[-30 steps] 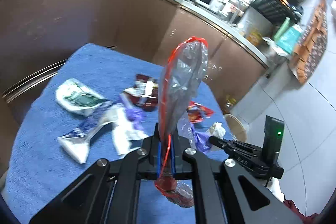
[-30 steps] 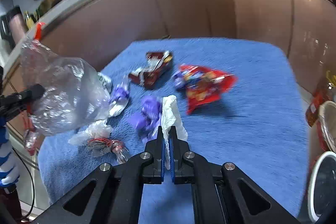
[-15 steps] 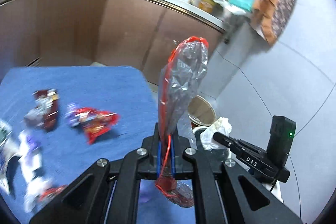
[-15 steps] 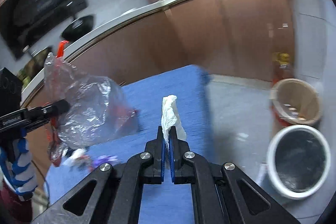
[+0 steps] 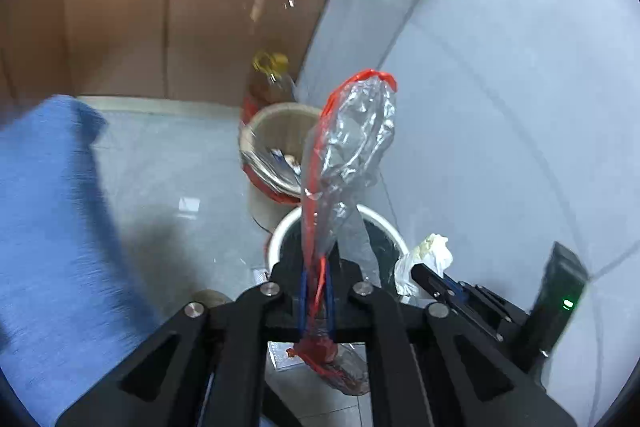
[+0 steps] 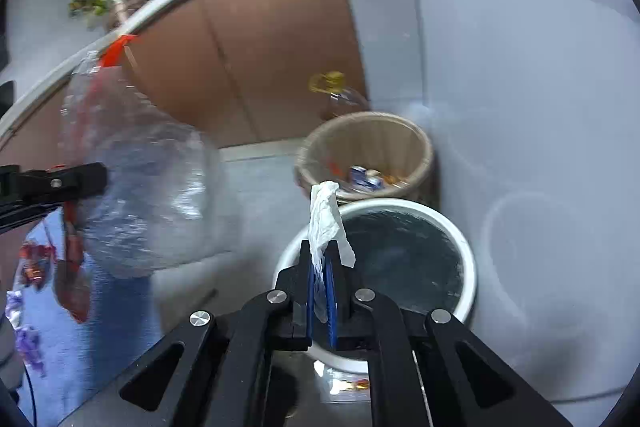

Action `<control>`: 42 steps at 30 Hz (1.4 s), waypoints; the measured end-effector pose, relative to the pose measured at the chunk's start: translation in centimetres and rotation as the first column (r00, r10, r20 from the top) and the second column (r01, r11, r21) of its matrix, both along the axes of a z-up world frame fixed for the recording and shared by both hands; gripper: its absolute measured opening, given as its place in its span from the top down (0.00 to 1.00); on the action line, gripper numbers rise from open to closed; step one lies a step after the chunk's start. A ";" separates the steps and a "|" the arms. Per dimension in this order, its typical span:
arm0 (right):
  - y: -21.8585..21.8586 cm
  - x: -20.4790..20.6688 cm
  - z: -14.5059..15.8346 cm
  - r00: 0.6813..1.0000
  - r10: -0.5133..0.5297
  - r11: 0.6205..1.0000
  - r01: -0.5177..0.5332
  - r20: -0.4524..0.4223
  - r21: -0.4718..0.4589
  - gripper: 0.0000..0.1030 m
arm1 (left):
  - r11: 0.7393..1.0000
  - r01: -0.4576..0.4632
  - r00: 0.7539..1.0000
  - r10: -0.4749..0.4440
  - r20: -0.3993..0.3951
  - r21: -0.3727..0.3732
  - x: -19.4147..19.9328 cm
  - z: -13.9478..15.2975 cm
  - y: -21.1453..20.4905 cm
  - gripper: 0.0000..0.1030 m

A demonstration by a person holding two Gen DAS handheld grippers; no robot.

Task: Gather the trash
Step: 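Carry both items to the white lined bin and open both tools, then move both tools back over the trash on the towel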

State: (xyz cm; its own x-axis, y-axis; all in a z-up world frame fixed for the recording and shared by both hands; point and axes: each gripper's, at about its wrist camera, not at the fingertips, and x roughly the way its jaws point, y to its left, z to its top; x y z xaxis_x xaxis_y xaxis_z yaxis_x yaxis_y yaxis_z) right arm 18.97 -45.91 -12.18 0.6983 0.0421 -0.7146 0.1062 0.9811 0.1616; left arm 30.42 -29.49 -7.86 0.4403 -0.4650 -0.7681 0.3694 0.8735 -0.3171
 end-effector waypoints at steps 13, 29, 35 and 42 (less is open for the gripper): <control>-2.7 1.5 -3.4 0.991 -0.118 0.993 0.116 -0.065 -0.032 0.55 | 0.996 0.075 0.988 -0.069 -0.139 0.038 4.8 -7.1 -7.2 0.92; -1.1 -2.8 1.4 0.987 -0.158 0.985 0.159 0.024 -0.065 0.44 | 0.998 0.056 0.995 -0.059 -0.081 -0.031 2.3 -2.6 -5.9 0.48; 1.1 -4.1 5.6 0.988 -0.112 0.990 0.120 0.105 -0.075 0.43 | 0.996 0.005 0.999 -0.001 0.047 -0.085 -1.4 4.0 -0.8 0.48; 6.0 -6.9 12.7 0.971 0.002 0.992 0.028 0.238 -0.123 0.35 | 0.990 -0.070 0.975 0.094 0.203 -0.124 -7.6 11.4 7.3 0.48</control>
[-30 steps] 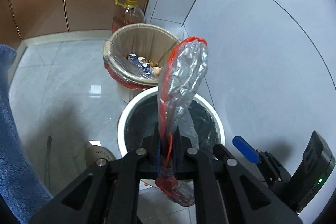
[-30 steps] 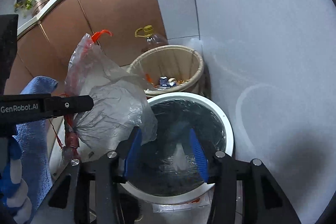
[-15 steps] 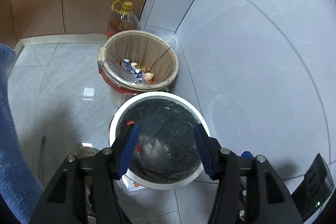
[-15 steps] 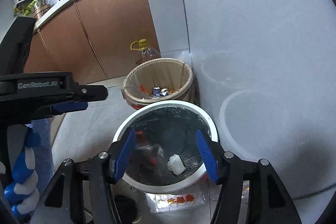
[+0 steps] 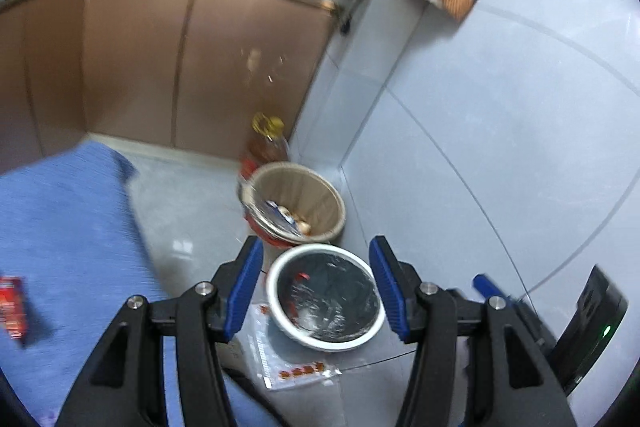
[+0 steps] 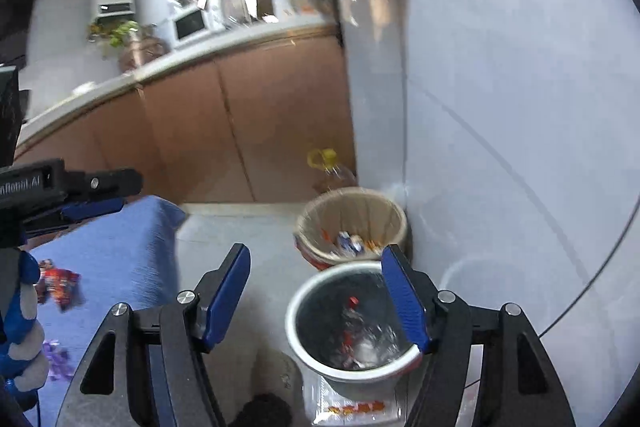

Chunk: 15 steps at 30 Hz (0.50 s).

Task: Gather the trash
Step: 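Move both tools back over the trash on the towel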

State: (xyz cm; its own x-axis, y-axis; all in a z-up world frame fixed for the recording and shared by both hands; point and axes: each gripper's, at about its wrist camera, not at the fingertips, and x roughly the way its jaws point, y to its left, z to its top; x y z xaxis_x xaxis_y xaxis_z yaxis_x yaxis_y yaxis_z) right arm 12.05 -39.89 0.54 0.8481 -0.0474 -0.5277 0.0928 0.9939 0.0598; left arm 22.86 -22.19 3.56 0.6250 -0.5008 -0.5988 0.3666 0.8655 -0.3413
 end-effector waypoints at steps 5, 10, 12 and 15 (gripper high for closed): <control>3.4 -1.6 2.9 0.996 0.080 0.997 -0.079 0.051 -0.008 0.34 | 0.998 -0.067 0.994 0.066 0.090 0.018 -4.8 3.4 5.7 0.48; 7.7 -3.3 5.2 0.979 0.183 0.983 -0.182 0.084 -0.030 0.32 | 0.986 -0.163 0.972 0.157 0.178 0.024 -9.9 5.6 11.7 0.36; 9.8 -4.0 5.6 0.969 0.232 0.972 -0.229 0.087 -0.041 0.32 | 0.977 -0.212 0.956 0.202 0.215 0.026 -12.1 6.4 14.8 0.33; 12.6 -4.8 5.9 0.948 0.308 0.951 -0.306 0.084 -0.038 0.32 | 0.960 -0.276 0.933 0.258 0.249 0.041 -15.1 7.4 19.3 0.33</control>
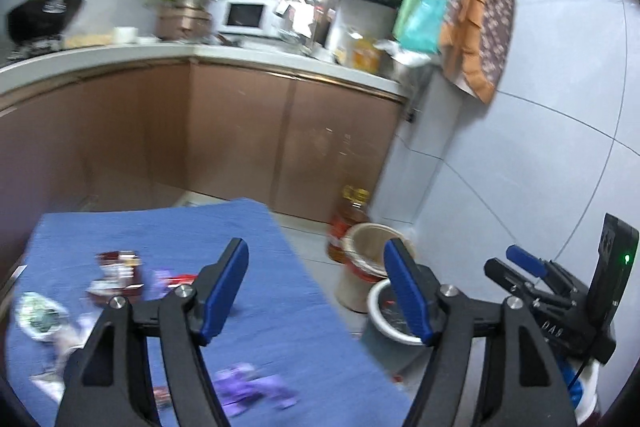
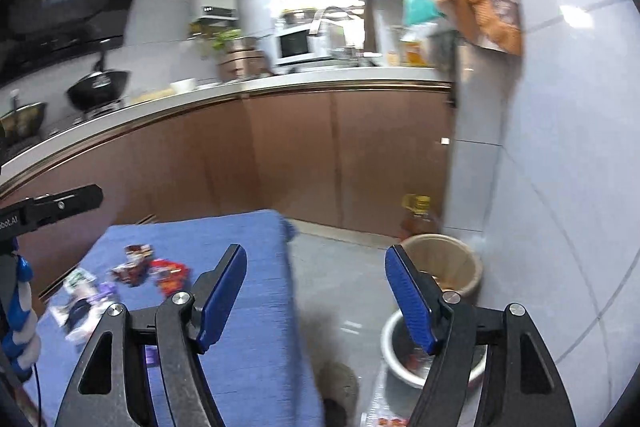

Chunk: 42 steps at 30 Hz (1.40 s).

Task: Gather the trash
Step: 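Move both tools back over the trash on the towel, then grasp red-trimmed clear wrapper with left tool while right tool grasps purple plastic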

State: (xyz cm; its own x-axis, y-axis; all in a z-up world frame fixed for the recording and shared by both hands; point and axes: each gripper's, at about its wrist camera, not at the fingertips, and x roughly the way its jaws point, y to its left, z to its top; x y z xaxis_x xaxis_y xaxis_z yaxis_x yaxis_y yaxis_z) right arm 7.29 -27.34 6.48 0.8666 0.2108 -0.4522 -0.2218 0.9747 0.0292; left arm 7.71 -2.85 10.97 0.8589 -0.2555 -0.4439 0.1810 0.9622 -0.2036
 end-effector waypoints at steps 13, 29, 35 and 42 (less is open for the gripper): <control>9.9 0.1 -3.2 0.960 0.264 0.965 -0.263 -0.090 0.018 0.32 | 0.942 -0.332 0.943 0.331 0.026 0.055 -11.4 -1.6 17.7 0.33; 15.5 2.7 -11.7 0.863 0.384 0.916 -0.402 -0.329 0.014 0.32 | 0.990 -0.124 0.956 0.136 -0.261 0.065 -6.9 -15.1 15.0 0.33; 17.1 4.3 -15.5 0.811 0.411 0.898 -0.440 -0.417 0.029 0.32 | 0.991 -0.046 0.947 0.083 -0.311 0.123 -4.5 -17.8 12.5 0.34; 18.8 5.2 -17.5 0.770 0.447 0.874 -0.485 -0.455 0.037 0.32 | 0.991 -0.059 0.931 0.099 -0.350 0.124 -3.6 -19.4 13.0 0.38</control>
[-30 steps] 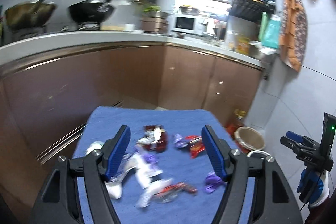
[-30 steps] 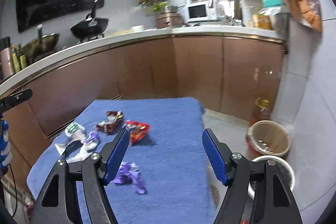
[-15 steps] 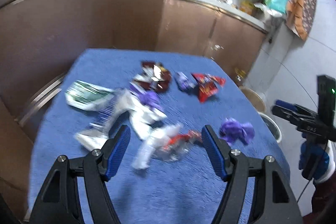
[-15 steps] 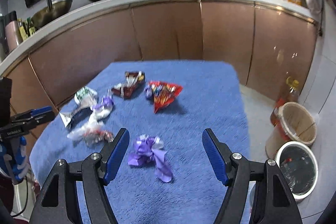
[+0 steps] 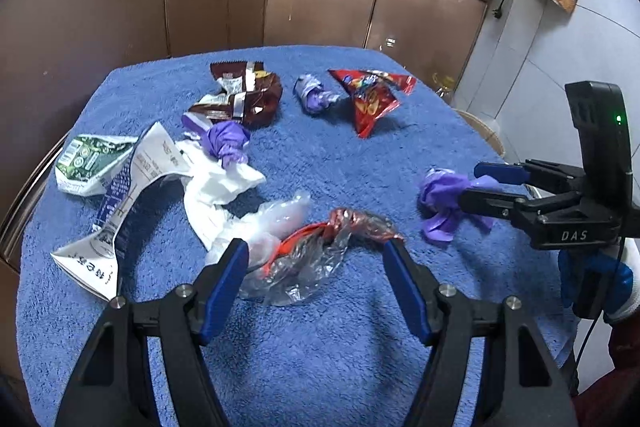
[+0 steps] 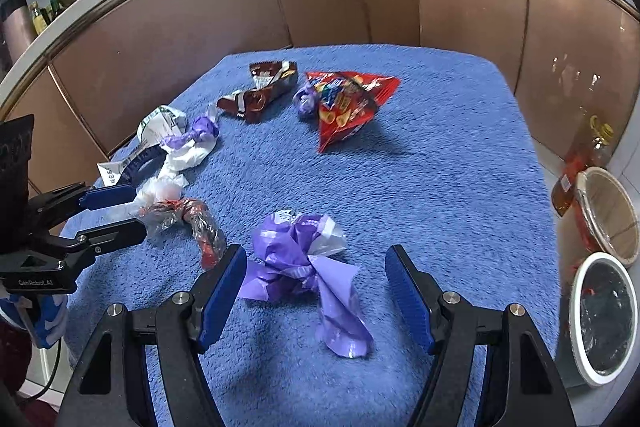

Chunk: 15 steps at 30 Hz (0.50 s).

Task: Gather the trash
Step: 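Grasp red-trimmed clear wrapper with left tool while right tool grasps purple plastic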

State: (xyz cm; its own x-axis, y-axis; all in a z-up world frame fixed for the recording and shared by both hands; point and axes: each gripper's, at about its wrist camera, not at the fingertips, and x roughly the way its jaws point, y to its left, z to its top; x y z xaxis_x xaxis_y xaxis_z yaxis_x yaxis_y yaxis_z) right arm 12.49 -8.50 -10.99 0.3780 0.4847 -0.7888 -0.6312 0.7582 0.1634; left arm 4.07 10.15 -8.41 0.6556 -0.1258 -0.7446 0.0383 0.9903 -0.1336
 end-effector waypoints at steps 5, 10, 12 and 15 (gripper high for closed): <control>0.6 0.2 -0.6 1.000 0.022 1.000 -0.022 -0.012 -0.007 0.32 | 0.999 -0.016 0.999 0.015 -0.034 -0.028 0.2 -1.2 0.4 0.44; 0.5 0.6 -1.2 0.999 0.021 1.000 -0.021 -0.033 -0.004 0.33 | 0.998 -0.028 0.999 0.025 -0.044 -0.052 0.3 -1.7 0.8 0.49; 0.5 0.7 -1.4 0.999 0.022 1.000 -0.022 -0.039 -0.003 0.36 | 0.997 -0.031 0.998 0.027 -0.050 -0.064 0.5 -1.9 0.9 0.52; 0.6 0.8 -1.6 0.999 0.024 1.000 -0.025 -0.045 -0.004 0.39 | 0.996 -0.029 0.998 0.024 -0.063 -0.079 0.8 -2.2 0.8 0.57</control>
State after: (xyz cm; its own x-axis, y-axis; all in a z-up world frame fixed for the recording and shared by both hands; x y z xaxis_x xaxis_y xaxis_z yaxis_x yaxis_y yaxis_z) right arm 13.27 -7.92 -12.59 0.3299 0.4900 -0.8069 -0.6417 0.7433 0.1890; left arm 4.85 10.93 -10.62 0.6127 -0.1691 -0.7720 0.0012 0.9770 -0.2131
